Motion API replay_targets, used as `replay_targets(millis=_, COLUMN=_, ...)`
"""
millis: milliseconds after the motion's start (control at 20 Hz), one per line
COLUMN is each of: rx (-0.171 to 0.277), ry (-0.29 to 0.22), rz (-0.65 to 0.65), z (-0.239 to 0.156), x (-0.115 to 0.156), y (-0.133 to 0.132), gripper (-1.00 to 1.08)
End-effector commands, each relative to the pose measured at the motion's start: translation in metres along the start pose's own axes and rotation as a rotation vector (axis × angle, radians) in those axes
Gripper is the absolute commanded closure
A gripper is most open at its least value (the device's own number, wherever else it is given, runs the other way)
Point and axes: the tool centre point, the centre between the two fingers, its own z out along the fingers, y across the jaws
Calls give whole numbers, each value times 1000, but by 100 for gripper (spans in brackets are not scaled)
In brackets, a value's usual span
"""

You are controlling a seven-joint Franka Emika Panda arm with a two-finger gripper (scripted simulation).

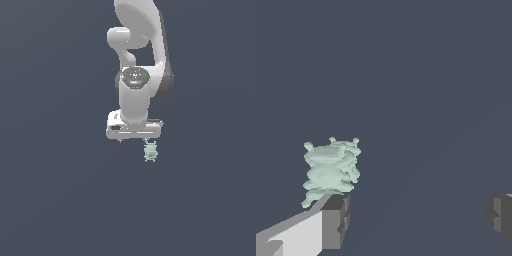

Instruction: Pick up the object and move it to a goal position.

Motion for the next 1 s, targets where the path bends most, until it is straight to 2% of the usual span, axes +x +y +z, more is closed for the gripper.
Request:
replay_targets(millis=0, rx=-2, ry=1, rz=5, z=8, x=0, y=-13, gripper=-92)
replay_targets(millis=500, rx=-9, ry=10, rz=35, z=44, x=-7, y=-76, gripper=-92)
replay_targets(millis=700, rx=-10, ry=12, rz=40, z=50, x=-9, y=-87, gripper=-92)
replay_targets(millis=950, rx=-10, ry=11, rz=39, z=52, x=-9, y=-89, gripper=-92)
